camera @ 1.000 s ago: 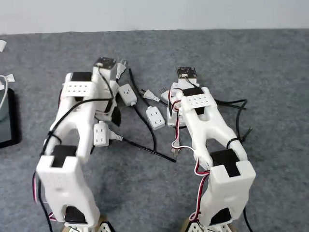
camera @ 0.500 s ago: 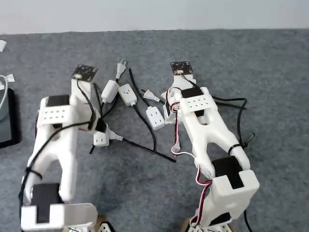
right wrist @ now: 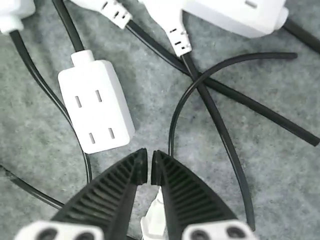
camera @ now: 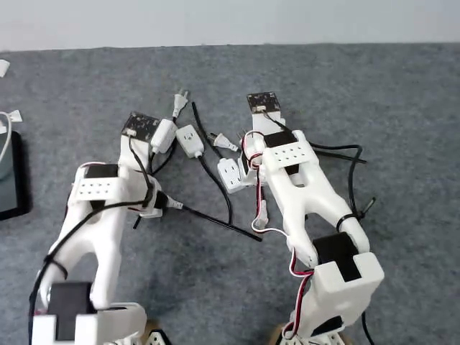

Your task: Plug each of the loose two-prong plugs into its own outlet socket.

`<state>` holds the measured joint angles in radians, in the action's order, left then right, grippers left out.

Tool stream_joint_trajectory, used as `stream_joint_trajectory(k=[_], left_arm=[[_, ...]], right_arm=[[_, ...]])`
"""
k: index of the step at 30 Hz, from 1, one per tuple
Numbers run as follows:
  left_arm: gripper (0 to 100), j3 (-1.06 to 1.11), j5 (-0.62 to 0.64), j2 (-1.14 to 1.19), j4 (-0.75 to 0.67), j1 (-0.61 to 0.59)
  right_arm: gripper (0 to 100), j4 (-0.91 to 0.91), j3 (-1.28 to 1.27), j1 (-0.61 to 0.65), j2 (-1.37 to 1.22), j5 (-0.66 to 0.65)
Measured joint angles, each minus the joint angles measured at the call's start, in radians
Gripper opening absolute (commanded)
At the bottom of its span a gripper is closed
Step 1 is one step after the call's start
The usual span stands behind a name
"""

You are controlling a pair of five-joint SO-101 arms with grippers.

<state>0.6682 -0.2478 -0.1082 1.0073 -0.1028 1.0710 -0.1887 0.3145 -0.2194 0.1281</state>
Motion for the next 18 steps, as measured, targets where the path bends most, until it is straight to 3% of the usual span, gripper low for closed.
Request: stream_joint_trajectory(k=[7,14,18], left_arm=[[24,-0.175,0.020,0.226,0.035,-0.006],[3,-0.206,0.031,0.238,0.048,-0.011],[3,-0.209,0.031,0.244,0.049,0.014]], right_arm=[[2.8,0.000,0.000,0.000,0.000,0.000],[2.8,0.000,0.000,0.000,0.000,0.000],[2.8,0.000,0.000,-0.002,0.000,0.000]])
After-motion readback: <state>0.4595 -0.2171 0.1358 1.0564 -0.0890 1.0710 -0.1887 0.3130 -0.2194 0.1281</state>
